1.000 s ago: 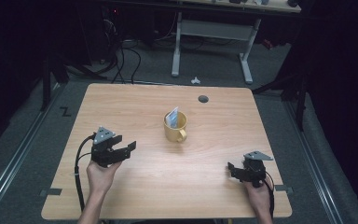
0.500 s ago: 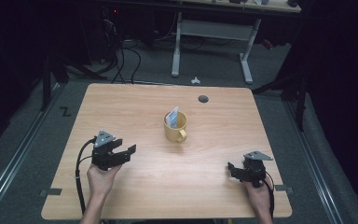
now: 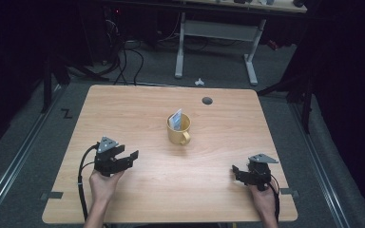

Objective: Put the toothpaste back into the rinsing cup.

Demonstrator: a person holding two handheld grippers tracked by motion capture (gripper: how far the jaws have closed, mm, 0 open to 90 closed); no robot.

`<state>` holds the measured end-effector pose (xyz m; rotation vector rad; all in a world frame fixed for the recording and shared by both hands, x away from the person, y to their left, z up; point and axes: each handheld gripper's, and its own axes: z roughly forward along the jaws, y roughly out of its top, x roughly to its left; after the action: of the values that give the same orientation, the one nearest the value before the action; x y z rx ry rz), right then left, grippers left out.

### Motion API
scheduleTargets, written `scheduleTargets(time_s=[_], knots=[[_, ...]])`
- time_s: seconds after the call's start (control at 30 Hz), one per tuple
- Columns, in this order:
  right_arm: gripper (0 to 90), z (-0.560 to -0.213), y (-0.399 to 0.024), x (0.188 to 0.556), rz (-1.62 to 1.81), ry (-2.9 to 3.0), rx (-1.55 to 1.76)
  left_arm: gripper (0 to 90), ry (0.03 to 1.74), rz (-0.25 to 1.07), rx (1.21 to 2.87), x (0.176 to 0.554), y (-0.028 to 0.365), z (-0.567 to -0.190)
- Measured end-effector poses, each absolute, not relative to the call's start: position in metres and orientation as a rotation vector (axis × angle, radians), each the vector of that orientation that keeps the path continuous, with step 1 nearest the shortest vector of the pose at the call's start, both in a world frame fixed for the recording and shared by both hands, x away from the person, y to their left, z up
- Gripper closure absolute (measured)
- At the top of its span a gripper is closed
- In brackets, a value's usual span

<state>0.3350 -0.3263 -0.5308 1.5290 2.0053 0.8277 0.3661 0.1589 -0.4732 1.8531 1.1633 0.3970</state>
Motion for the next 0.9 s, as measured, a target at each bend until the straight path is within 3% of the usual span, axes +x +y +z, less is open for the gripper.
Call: scheduleTargets(time_s=[0.9], knots=[[21.4, -0.531, -0.326, 0.335, 0.827, 2.005, 1.529, 38.1, 1.212, 0.401, 1.919, 0.368, 0.146, -0.504]])
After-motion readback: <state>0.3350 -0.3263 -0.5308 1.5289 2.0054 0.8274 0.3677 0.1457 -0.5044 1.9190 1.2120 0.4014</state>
